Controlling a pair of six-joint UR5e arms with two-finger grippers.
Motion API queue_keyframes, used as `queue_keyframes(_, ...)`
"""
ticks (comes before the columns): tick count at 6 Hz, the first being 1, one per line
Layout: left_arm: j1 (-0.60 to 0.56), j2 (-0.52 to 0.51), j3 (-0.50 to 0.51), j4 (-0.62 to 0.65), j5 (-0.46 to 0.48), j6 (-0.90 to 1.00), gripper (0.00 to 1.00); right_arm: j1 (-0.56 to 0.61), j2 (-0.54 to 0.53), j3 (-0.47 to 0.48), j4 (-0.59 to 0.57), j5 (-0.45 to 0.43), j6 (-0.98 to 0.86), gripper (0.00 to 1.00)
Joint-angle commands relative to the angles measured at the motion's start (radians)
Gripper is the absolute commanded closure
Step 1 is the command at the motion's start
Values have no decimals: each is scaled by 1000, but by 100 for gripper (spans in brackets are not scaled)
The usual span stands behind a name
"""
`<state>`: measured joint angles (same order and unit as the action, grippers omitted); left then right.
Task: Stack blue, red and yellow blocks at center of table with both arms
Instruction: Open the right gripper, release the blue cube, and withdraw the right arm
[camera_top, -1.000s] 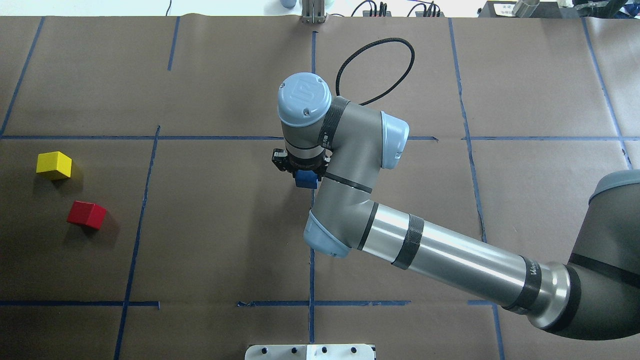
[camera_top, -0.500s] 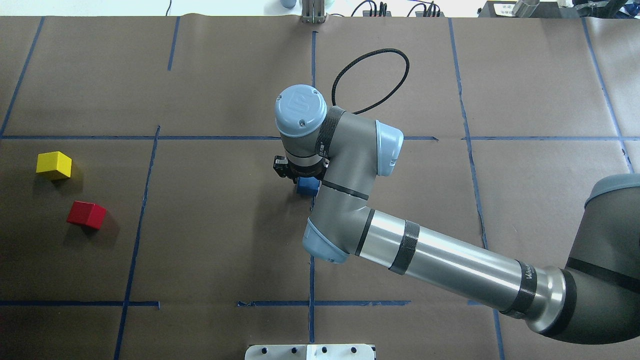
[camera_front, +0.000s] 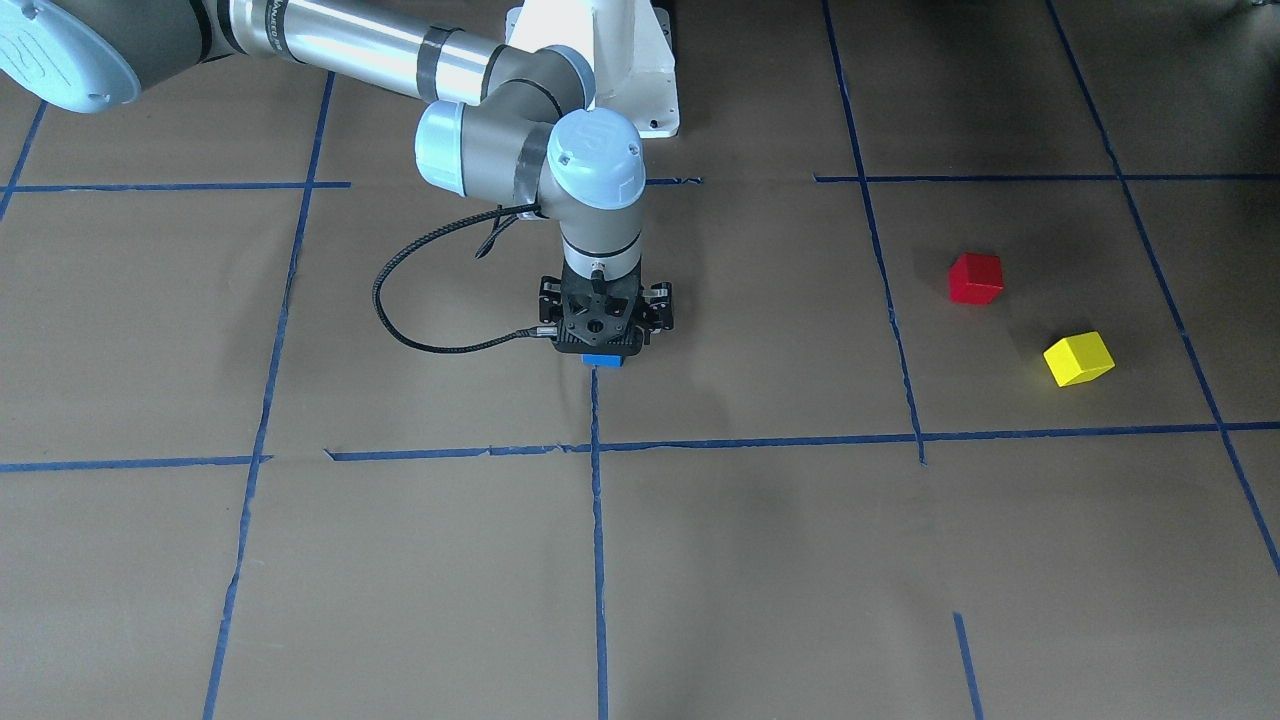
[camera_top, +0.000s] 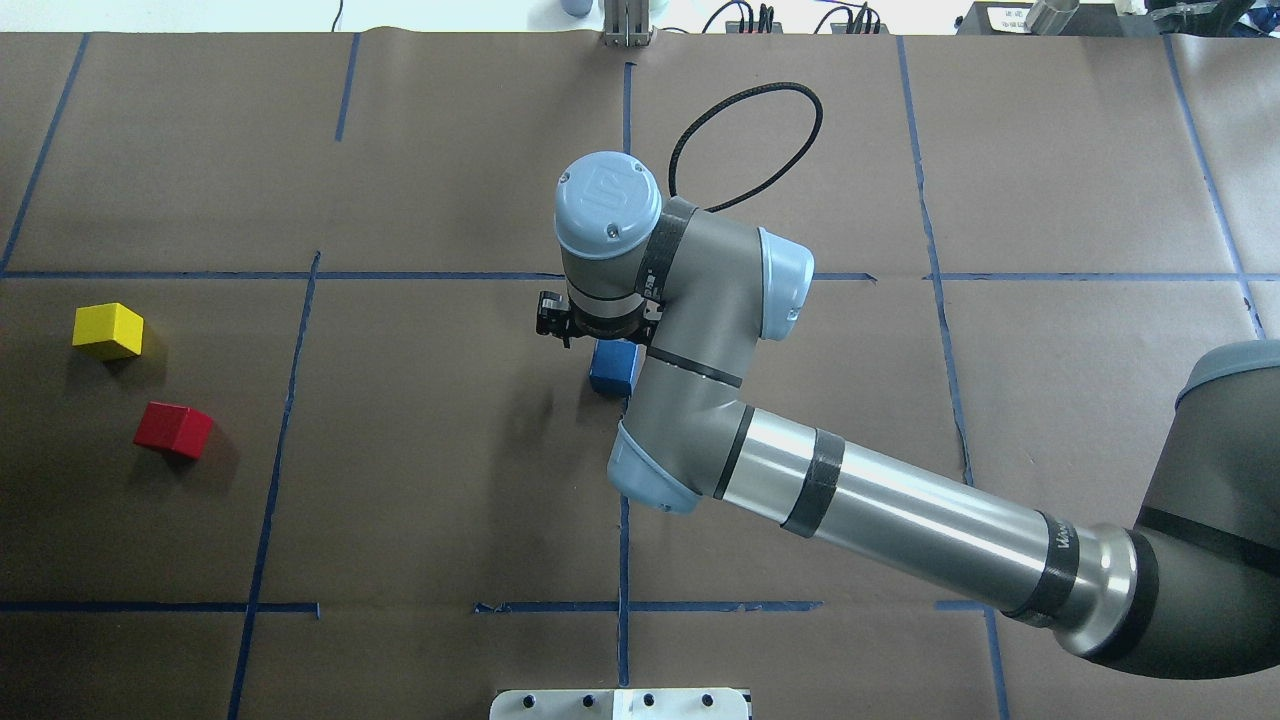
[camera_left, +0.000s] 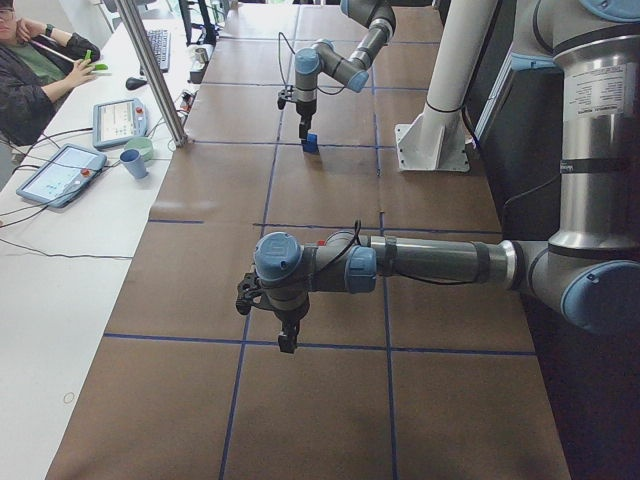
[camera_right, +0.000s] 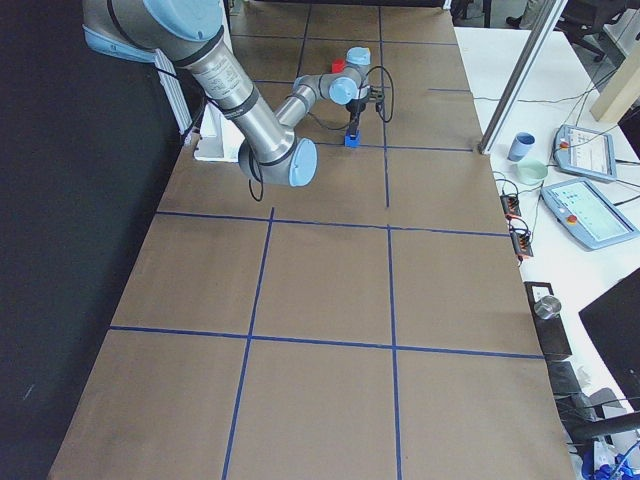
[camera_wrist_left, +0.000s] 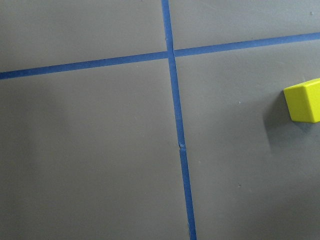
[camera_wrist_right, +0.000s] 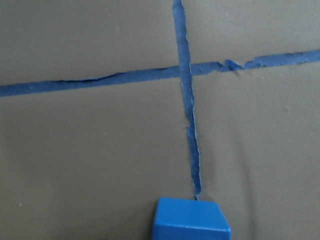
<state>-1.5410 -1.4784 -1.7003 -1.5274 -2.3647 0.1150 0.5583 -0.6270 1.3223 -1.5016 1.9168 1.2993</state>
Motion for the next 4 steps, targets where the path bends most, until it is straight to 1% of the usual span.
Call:
queue_keyframes(1, 16, -17, -5, -17, 1, -3, 0, 128, -20, 32, -2, 110, -84, 1)
queue_keyframes(2, 27, -37, -5, -159, 1, -9, 0, 200, -89, 81, -3, 170, -183, 1)
queue_keyframes(3, 33, -71, 17, -289, 2, -29, 0, 263, -158, 101, -3, 203, -312, 1)
queue_keyframes(4, 86, -89, 11, -305, -11, -173, 0, 356, -249, 138, -5, 265, -477, 1)
